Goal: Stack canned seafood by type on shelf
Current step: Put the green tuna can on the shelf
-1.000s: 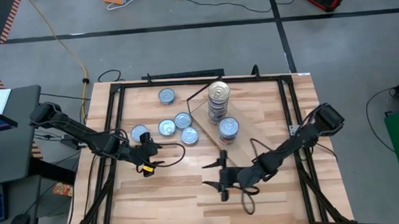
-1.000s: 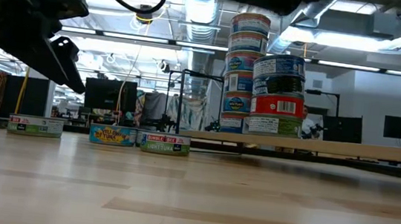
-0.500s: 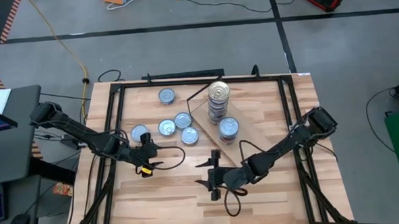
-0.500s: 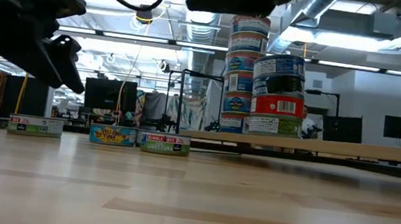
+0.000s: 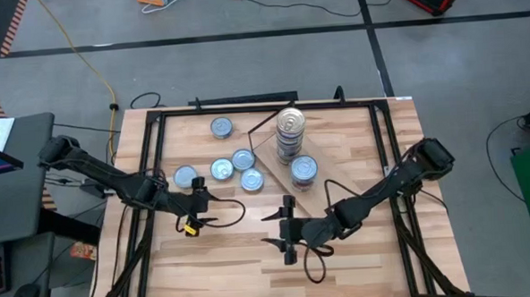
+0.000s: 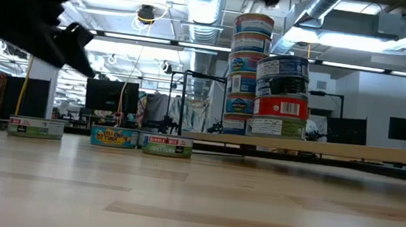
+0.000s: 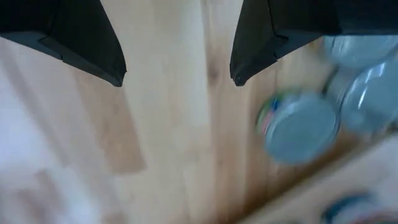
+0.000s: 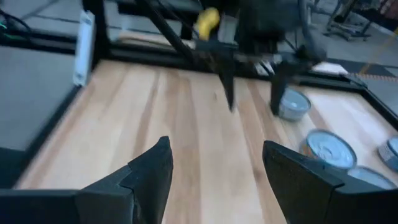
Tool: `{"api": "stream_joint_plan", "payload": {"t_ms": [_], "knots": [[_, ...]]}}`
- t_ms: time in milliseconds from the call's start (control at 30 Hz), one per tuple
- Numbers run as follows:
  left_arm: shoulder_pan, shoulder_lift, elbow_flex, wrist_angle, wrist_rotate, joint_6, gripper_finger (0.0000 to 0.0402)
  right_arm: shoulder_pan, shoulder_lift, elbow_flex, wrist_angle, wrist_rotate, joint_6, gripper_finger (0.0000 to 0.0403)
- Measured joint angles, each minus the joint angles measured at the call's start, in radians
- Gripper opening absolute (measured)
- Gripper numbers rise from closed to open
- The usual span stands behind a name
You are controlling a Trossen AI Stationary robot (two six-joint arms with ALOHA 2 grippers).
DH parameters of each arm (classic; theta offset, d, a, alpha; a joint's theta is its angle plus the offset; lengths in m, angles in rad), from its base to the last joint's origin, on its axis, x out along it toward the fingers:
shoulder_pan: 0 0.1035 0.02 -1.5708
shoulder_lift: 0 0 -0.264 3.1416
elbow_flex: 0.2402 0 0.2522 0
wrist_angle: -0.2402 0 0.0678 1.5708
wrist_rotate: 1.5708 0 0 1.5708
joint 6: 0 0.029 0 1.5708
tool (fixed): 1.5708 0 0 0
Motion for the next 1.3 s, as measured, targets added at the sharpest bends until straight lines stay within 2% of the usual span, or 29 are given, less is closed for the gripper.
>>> {"api": "stream_joint_plan", "payload": {"t_ms": [100, 267, 367, 433, 500, 667, 767, 1067, 1200, 1300], "knots": [[0.032, 0.017, 0.000, 0.083, 0.066, 0.069, 0.0275, -0.027, 0.001, -0.002, 0.006, -0.009, 0.037, 0.0278], [0.044, 0.134, 0.000, 0.189, 0.054, 0.218, 0.0275, -0.029, -0.001, 0.000, 0.001, -0.027, 0.118, 0.0278], [0.044, 0.218, 0.000, 0.258, -0.012, 0.370, 0.0275, -0.008, -0.005, 0.000, -0.034, -0.029, 0.161, 0.0278], [0.048, 0.265, 0.000, 0.301, -0.103, 0.426, 0.0275, 0.012, -0.021, -0.001, -0.065, -0.029, 0.180, 0.0278], [0.069, 0.303, 0.000, 0.318, -0.152, 0.466, 0.0275, 0.030, -0.044, -0.001, -0.077, -0.027, 0.197, 0.0278], [0.160, 0.379, 0.000, 0.378, -0.059, 0.477, 0.0267, 0.069, -0.087, 0.000, -0.101, -0.023, 0.193, 0.0278], [0.209, 0.417, 0.007, 0.417, -0.038, 0.544, 0.0255, 0.084, -0.094, 0.000, -0.096, -0.023, 0.175, 0.0278], [0.277, 0.579, 0.112, 0.438, -0.011, 0.889, 0.0216, 0.073, -0.095, 0.000, -0.110, -0.019, 0.179, 0.0278], [0.279, 0.665, 0.144, 0.435, -0.078, 0.966, 0.0189, 0.075, -0.095, 0.000, -0.109, -0.019, 0.179, 0.0278], [0.277, 0.708, 0.158, 0.449, -0.131, 0.949, 0.0156, 0.075, -0.095, 0.000, -0.111, -0.019, 0.179, 0.0278]]}}
